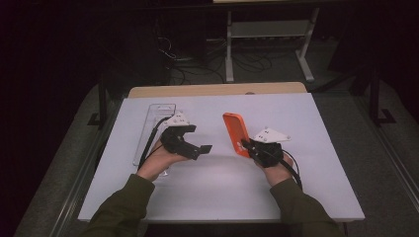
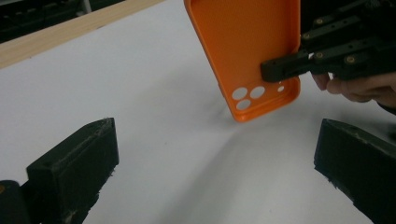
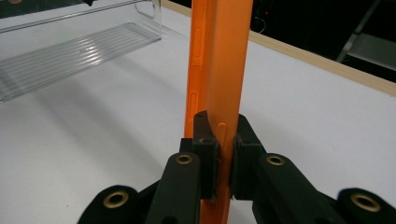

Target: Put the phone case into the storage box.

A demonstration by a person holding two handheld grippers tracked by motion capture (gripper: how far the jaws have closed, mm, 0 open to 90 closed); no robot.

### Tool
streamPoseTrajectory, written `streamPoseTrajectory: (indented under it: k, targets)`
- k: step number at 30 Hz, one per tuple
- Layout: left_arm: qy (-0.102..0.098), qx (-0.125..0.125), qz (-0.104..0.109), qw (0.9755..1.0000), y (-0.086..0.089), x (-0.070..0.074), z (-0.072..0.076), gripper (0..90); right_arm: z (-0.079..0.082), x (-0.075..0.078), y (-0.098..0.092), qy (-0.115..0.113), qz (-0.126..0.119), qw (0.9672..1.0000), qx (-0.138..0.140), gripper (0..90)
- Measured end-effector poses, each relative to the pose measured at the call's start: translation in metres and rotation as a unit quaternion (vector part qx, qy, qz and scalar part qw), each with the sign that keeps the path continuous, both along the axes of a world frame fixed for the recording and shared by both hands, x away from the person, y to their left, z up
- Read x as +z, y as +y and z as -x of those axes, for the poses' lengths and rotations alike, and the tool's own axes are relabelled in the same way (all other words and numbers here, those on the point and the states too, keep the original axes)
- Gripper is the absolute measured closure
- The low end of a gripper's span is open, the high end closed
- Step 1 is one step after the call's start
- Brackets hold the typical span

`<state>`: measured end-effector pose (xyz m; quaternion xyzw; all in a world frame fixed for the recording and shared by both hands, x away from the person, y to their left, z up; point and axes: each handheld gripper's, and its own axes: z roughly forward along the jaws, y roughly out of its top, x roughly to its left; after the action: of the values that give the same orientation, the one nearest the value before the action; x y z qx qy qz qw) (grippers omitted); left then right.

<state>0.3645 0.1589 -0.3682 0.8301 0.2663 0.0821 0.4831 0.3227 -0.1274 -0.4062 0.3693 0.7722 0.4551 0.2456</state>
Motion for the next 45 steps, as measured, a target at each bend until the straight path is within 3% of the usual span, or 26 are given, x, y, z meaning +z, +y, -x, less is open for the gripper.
streamPoseTrajectory:
  k: [16,21,25,34,45]
  targets:
    - [0.018,-0.006,0.02,0.9996,-0.02,0.006,-0.009,0.0,0.002,-0.001,0.005,-0.001,-0.004,1.0,-0.001,82.0]
    - [0.016,-0.006,0.032,0.9993,-0.026,0.008,-0.012,0.0,0.002,-0.001,0.007,-0.002,-0.006,1.0,0.0,82.0]
    - [0.009,-0.009,0.028,0.9995,-0.029,0.009,-0.015,0.0,0.003,-0.002,0.008,0.002,-0.005,1.0,0.0,82.0]
    - [0.013,-0.006,0.042,0.999,-0.038,0.008,-0.019,0.0,0.004,-0.001,0.011,0.001,-0.011,0.9999,-0.001,82.0]
    - [0.005,0.001,0.056,0.9984,-0.047,0.009,-0.016,0.0,0.005,-0.001,0.015,-0.003,-0.02,0.9998,-0.001,82.0]
